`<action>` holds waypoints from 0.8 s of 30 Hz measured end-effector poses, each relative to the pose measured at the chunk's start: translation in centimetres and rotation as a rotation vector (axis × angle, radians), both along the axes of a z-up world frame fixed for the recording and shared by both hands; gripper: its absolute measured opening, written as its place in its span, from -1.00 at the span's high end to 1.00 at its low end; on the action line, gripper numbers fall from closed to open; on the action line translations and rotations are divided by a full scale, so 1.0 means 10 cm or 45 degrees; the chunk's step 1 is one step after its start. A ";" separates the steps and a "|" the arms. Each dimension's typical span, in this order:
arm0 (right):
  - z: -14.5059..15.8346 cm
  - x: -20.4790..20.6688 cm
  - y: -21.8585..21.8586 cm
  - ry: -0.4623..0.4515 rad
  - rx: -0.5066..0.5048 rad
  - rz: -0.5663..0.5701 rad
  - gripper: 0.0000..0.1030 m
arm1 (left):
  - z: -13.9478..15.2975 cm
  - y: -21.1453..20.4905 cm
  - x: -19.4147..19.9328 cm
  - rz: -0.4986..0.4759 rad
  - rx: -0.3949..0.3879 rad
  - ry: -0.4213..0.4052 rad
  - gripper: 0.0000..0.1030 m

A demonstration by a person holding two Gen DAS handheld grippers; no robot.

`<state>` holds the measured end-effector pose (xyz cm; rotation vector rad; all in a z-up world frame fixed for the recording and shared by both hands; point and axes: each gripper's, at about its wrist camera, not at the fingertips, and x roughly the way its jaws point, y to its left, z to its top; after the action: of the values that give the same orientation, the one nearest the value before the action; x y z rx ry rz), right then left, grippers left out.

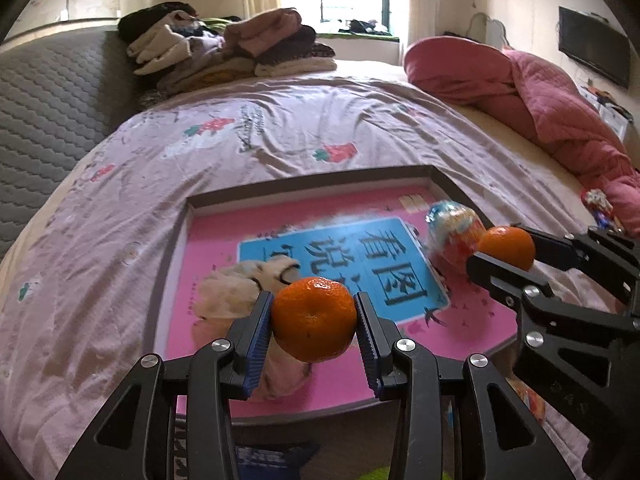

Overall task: Organize objects
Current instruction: 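Lower both held tangerines over the tray with both tools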

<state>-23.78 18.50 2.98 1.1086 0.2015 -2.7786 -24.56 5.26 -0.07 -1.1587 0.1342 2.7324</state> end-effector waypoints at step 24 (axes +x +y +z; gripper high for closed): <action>-0.29 -0.08 0.07 -0.143 0.032 -0.008 0.25 | -0.27 0.07 -0.05 -0.040 -0.020 -0.114 0.20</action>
<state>-24.57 19.19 0.07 1.2694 0.2214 -2.7163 -25.06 5.99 -2.77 -1.2691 0.1611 2.6519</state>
